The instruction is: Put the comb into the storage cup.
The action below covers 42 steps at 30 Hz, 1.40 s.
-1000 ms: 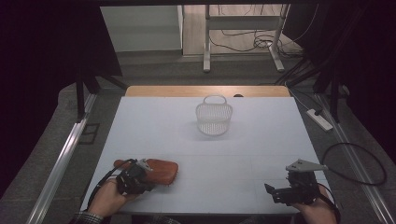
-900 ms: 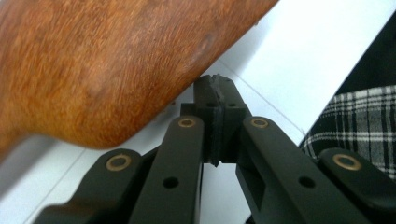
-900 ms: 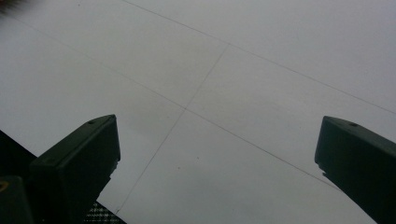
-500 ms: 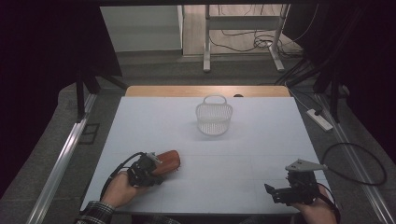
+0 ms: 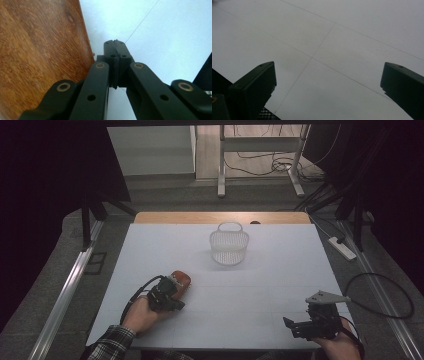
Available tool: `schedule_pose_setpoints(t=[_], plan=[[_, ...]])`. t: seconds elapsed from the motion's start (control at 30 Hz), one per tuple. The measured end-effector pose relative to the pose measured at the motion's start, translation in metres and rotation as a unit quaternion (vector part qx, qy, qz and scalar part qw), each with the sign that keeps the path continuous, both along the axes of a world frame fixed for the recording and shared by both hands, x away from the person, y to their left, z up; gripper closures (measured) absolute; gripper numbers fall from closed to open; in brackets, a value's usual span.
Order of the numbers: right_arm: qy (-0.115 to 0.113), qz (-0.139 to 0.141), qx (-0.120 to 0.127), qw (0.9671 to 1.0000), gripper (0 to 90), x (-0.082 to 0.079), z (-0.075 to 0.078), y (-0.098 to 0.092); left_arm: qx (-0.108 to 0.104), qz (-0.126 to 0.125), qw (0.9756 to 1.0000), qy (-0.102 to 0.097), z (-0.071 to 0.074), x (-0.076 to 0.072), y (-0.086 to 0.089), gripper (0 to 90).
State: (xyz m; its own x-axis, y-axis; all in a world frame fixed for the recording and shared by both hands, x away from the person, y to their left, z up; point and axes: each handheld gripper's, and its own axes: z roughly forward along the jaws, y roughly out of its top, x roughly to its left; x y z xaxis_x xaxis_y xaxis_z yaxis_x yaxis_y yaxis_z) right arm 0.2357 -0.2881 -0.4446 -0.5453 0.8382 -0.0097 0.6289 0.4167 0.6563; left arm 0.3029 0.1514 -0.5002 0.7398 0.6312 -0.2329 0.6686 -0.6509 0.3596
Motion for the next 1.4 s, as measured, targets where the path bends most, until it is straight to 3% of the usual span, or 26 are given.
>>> schedule_pose_setpoints(t=[0.27,0.53,0.67,0.8,1.03,1.27,1.4], plan=[[-0.001,0.001,0.0,1.0,0.5,0.0,0.0,0.0,-0.019,0.004,0.9998,-0.007,0.009,-0.003,0.004,89.2],[-0.001,0.0,0.0,1.0,0.5,0.0,0.0,0.0,-0.033,0.02,0.998,-0.05,0.029,-0.006,0.013,89.0],[0.0,0.0,-0.001,1.0,0.5,0.0,0.0,0.0,-0.029,0.027,0.9977,-0.055,0.032,-0.006,0.016,85.6],[-0.001,0.0,-0.001,1.0,0.5,0.0,0.0,0.0,-0.016,0.041,0.9968,-0.067,0.034,-0.009,0.021,79.2],[-0.003,0.002,0.0,1.0,0.5,-0.001,0.0,0.0,-0.005,0.076,0.9947,-0.069,0.033,-0.015,0.035,57.6],[-0.006,0.008,0.001,1.0,0.4,-0.001,0.001,0.001,-0.015,0.101,0.9927,-0.063,0.032,-0.023,0.052,38.6],[-0.006,0.01,0.0,0.9999,0.5,-0.001,0.001,0.001,-0.029,0.114,0.991,-0.063,0.032,-0.027,0.061,33.6]])
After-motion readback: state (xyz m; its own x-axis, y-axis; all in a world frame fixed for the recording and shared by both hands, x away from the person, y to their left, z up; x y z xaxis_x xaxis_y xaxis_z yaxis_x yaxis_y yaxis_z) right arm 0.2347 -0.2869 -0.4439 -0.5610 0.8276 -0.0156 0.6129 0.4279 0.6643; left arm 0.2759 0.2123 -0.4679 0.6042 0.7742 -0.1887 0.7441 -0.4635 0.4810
